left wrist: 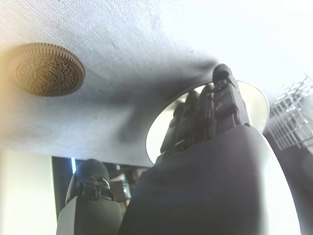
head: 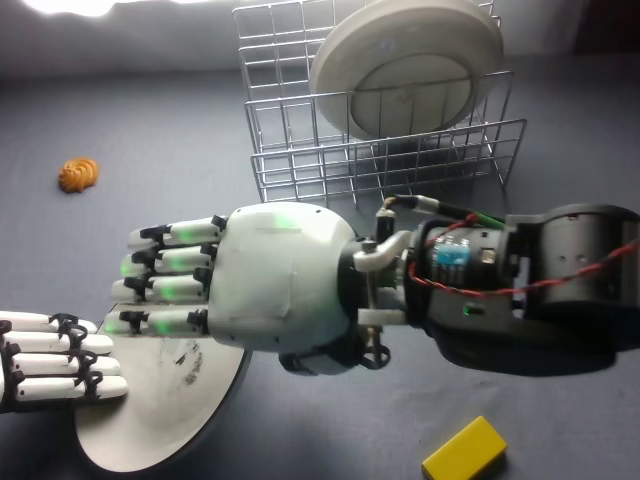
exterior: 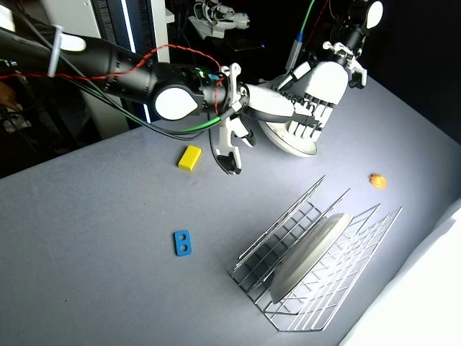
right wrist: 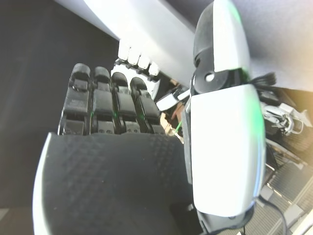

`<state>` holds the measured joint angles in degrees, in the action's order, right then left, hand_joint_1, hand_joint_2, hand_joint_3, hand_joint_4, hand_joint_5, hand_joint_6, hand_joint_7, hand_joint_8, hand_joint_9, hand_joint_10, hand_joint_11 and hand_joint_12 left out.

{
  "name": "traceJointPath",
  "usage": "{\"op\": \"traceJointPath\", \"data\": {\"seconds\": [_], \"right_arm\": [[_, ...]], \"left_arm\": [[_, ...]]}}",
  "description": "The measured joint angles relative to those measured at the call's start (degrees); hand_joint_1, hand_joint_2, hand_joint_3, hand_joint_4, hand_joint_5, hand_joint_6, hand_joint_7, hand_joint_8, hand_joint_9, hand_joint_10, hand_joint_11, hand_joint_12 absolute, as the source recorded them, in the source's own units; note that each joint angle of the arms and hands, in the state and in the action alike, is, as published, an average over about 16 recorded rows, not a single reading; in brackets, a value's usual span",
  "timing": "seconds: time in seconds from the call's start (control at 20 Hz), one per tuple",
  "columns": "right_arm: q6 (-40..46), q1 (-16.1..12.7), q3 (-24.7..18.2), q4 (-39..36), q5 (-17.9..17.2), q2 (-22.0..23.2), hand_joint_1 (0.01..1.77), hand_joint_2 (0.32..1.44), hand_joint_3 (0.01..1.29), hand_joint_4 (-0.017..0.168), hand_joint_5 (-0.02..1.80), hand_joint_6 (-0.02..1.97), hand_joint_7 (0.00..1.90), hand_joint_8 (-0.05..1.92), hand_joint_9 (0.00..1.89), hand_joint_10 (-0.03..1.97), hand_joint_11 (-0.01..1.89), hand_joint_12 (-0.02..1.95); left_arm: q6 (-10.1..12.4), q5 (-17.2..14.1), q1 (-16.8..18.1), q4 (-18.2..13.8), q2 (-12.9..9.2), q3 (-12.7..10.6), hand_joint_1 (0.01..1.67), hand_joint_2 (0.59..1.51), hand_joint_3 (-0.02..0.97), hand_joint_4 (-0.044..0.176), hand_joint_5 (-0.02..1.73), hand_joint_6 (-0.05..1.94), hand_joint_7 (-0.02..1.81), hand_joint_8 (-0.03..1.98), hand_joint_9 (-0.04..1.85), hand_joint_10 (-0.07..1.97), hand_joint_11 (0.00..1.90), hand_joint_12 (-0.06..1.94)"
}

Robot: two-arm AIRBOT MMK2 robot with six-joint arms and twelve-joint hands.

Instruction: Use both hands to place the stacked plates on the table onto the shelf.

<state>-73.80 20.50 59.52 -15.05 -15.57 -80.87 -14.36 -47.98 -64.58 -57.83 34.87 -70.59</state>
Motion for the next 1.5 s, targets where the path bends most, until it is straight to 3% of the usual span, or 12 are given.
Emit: {"op": "traceJointPath", "data": {"seconds": [0.25,0.65,0.95,1.2,1.5], "right_arm": [[-0.8,0.3,2.5,1.5,1.0,-3.4,1.17,0.99,0.01,0.003,0.06,0.01,0.05,0.01,0.04,0.01,0.02,0.10],[-1.1,0.4,4.2,3.3,1.7,-6.5,1.16,1.04,0.02,0.004,0.35,0.01,0.35,0.01,0.32,0.03,0.06,0.68],[-1.7,0.8,4.9,3.2,1.0,-7.9,1.17,1.05,0.02,-0.001,0.63,0.11,0.66,0.12,0.65,0.14,0.30,1.07],[-2.2,1.0,5.1,3.1,-0.2,-8.4,1.18,1.02,0.02,-0.005,0.75,0.30,0.83,0.34,0.89,0.27,0.59,1.09],[-2.8,1.5,5.2,3.0,-1.9,-8.5,1.19,0.98,0.01,-0.010,0.80,0.54,0.91,0.64,1.05,0.46,0.85,1.05]], "left_arm": [[0.0,0.0,0.0,0.0,0.0,0.0,0.02,1.090,0.018,-0.012,-0.01,-0.03,-0.01,-0.01,-0.02,-0.04,0.03,0.03],[0.0,-0.2,-0.2,0.2,0.0,-0.1,0.02,1.091,0.019,-0.012,-0.01,-0.03,-0.01,-0.01,-0.02,-0.04,0.03,0.03],[-0.1,-0.4,-0.5,0.4,0.0,-0.3,0.02,1.093,0.020,-0.012,-0.01,-0.03,-0.01,-0.01,-0.02,-0.04,0.03,0.02],[-0.1,-0.7,-0.6,0.9,0.0,-0.4,0.02,1.093,0.019,-0.012,-0.01,-0.03,-0.01,-0.01,-0.02,-0.04,0.02,0.02],[-0.1,-1.0,-0.3,3.1,0.0,-1.0,0.02,1.093,0.020,-0.009,-0.01,-0.02,0.00,-0.01,-0.02,-0.04,0.02,0.01]]}}
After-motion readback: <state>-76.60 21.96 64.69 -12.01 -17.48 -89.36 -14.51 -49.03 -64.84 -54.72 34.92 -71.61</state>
